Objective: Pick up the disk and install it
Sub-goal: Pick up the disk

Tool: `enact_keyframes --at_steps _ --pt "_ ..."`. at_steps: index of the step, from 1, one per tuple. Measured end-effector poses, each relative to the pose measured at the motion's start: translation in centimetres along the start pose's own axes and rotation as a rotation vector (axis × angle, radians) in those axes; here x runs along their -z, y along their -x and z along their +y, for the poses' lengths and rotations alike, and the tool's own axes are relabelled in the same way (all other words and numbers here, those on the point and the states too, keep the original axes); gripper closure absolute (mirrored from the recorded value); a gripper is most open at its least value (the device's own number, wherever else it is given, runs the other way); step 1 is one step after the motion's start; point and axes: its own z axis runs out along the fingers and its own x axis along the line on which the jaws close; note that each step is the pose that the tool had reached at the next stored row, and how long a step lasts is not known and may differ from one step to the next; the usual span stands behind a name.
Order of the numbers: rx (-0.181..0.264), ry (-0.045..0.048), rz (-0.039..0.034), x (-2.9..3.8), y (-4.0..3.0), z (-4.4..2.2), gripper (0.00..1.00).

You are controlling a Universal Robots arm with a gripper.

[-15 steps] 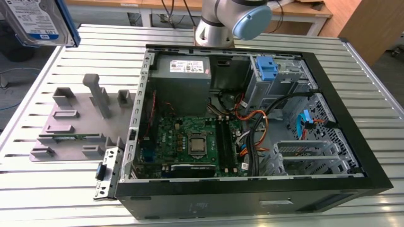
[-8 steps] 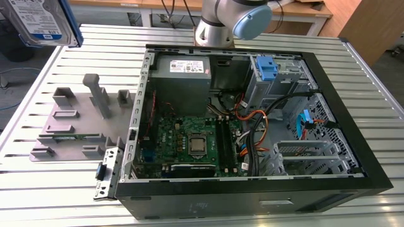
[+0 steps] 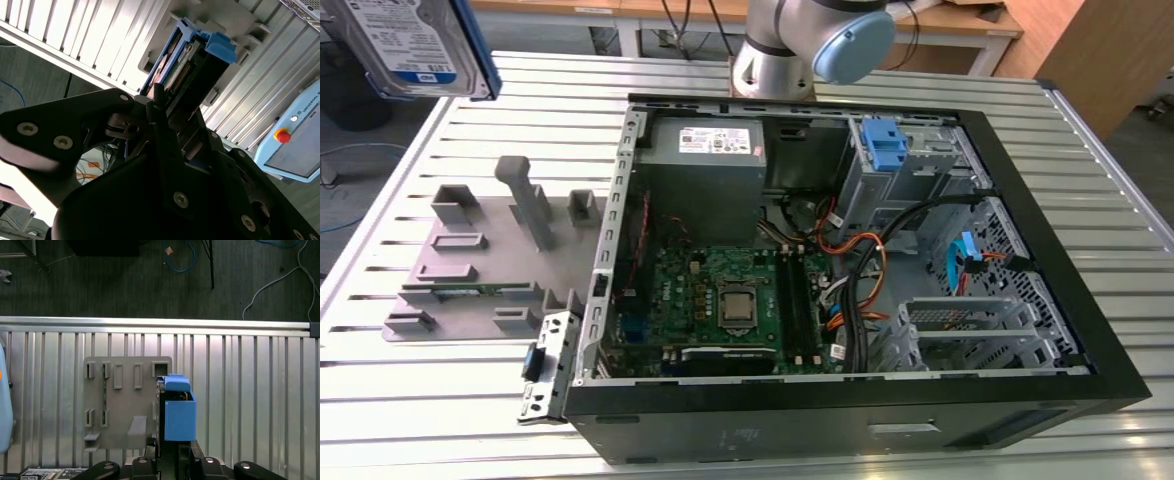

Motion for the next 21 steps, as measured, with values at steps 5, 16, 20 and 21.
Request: enact_keyframes --at_steps 5,16,20,21 --pt "0.0 -0.0001 0.0 0.0 0.0 -0.15 0.65" --pt "0.0 0.0 0.0 0.01 0.0 -0.78 0.65" --pt "0.0 0.0 0.0 0.01 0.0 -1.02 0.65" --pt "0.0 0.0 0.0 0.01 0.0 -1.09 0.65"
